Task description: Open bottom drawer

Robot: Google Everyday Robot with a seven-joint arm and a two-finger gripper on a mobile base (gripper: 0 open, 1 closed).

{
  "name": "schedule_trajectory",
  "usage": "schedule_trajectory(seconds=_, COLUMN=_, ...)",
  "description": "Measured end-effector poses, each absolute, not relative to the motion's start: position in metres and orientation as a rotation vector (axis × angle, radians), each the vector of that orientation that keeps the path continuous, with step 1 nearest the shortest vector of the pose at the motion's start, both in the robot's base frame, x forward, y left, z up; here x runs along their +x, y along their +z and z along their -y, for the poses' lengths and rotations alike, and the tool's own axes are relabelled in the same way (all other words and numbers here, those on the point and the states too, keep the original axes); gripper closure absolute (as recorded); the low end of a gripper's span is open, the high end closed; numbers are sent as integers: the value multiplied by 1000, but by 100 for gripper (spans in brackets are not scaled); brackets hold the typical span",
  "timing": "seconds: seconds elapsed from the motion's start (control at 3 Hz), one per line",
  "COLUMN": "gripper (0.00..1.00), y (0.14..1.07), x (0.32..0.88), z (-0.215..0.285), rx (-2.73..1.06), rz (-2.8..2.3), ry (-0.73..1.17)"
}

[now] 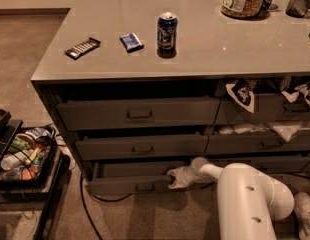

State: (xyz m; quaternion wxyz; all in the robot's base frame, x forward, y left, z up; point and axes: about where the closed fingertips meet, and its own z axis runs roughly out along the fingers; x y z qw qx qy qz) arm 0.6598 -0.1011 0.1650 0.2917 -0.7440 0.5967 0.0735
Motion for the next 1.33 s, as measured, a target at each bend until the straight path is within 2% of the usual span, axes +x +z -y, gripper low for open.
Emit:
schedule_trajectory(seconds=0.67, gripper=59, y=157, x=641, z=107, rx=-1946, rz=-1752, ry=298)
schedule_trajectory(seconds=1.33, gripper=60, y=156, x=632, z=107, rx=-1933, rz=-1793, ry=313)
